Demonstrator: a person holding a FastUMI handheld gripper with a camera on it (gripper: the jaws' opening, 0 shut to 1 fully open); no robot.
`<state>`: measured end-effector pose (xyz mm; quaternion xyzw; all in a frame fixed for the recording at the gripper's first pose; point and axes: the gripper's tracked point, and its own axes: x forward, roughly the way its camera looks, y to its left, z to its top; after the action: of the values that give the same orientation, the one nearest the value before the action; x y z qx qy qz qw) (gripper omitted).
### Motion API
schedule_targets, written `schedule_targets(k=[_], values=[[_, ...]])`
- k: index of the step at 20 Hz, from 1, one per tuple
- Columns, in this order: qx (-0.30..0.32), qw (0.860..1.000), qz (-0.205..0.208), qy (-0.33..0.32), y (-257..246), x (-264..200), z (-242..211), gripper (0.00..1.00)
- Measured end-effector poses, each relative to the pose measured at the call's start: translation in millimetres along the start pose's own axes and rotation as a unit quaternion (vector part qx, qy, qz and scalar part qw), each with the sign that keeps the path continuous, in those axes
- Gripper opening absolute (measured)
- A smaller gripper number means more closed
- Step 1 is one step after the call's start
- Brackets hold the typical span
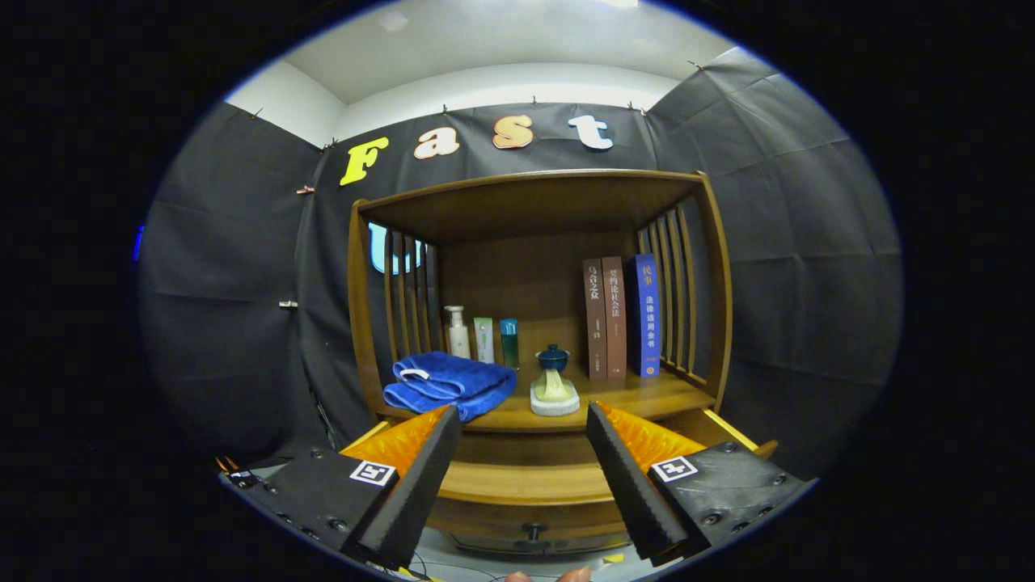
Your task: Pull open the drawer, take out the items inside it, and place them on the countertop above the cabinet.
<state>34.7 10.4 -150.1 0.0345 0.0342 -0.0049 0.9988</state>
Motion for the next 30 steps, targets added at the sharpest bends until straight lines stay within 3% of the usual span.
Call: schedule_targets(k=[7,13,22,30], values=[[-0.024,0.999,-0.025,0.042,-15.5,-17.4,-96.4,0.99],[-0.027,0.997,-0.027,0.072,-14.5,-1.7,-151.4,0.99],[-0.056,0.996,-0.049,0.054,-16.2,17.3,-156.3,0.99],[-0.088,0.992,-0.044,0.08,-25.0,77.1,-163.9,1.0]])
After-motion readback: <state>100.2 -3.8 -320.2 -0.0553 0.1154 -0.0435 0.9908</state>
